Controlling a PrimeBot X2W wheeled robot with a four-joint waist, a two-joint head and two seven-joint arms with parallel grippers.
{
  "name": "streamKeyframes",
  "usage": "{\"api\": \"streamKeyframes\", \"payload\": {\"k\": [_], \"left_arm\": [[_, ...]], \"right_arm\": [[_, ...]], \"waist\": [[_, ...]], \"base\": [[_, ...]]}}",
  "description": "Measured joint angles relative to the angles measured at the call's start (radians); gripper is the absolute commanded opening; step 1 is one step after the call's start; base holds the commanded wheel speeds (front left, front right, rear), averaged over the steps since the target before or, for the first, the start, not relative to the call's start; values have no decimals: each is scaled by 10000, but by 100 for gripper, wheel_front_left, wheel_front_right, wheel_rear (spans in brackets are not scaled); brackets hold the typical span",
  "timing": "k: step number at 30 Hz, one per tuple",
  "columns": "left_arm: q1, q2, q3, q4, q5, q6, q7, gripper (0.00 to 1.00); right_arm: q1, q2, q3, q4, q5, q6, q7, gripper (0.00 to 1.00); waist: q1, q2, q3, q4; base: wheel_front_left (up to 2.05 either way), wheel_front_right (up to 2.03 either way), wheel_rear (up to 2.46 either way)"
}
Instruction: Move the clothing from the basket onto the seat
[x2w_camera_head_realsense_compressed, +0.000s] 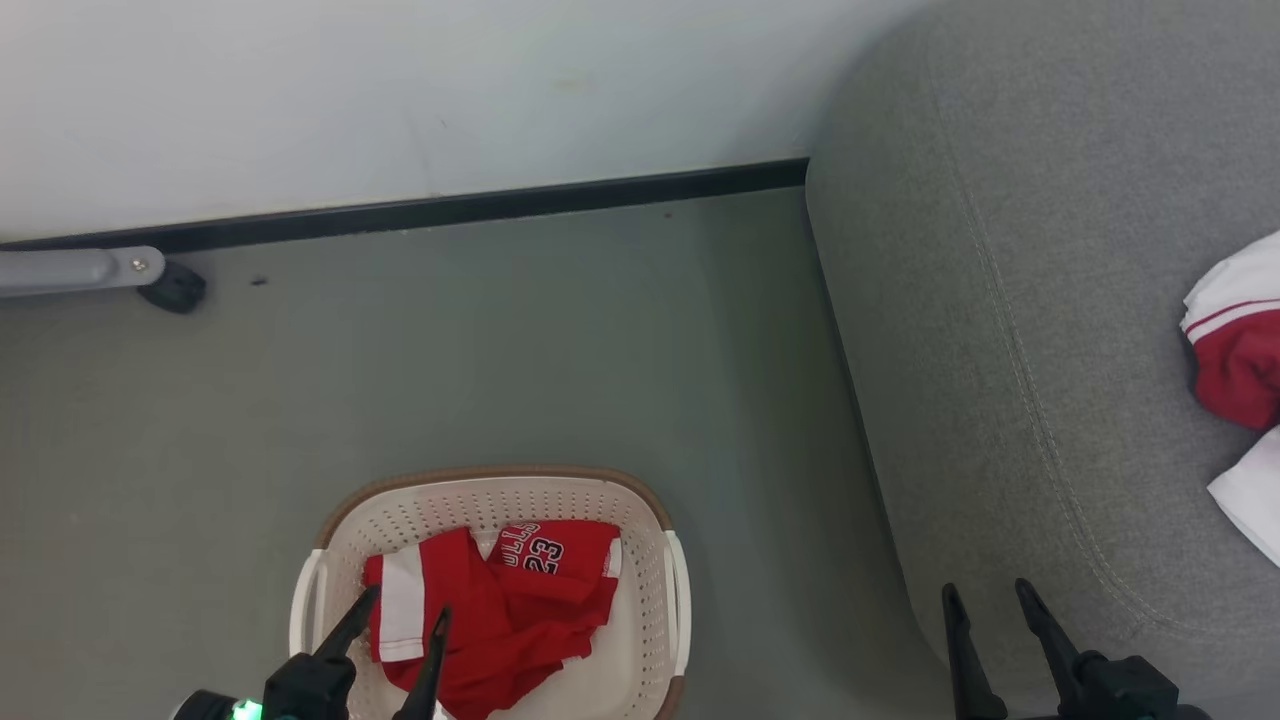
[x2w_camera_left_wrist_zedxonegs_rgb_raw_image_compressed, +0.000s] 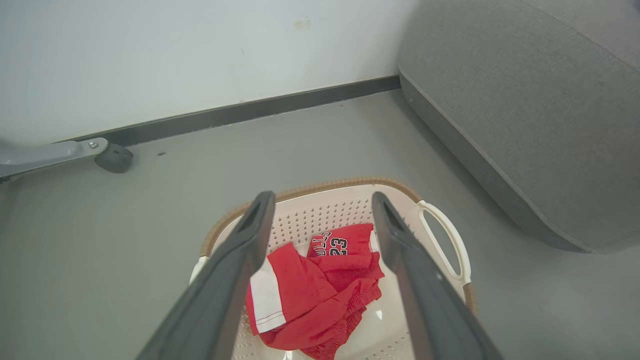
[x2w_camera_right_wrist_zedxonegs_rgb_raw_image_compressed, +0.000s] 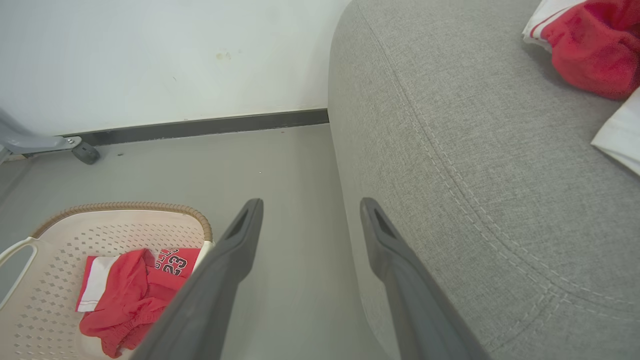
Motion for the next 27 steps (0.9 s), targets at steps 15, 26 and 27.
{"api": "streamKeyframes", "payload": {"k": [15, 26, 27], "left_arm": [[-1422, 840, -654, 1618, 784, -79, 382, 100], [-2328, 1335, -1396, 2698, 1488, -92, 1174, 100], [-2423, 1396, -1421, 2767, 1574, -92, 1252, 100]], "right_arm": [[-715, 339, 176, 6, -63, 13, 0, 100], [-872, 483, 291, -67, -161, 61, 0, 100], [-932, 504, 311, -98, -161, 61, 0, 100]], "waist": [[0, 1, 1805, -1130], [-1, 1, 2756, -1646], [-1, 1, 2852, -1690]], "base": [[0, 0, 0], [0, 0, 0], [0, 0, 0]]}}
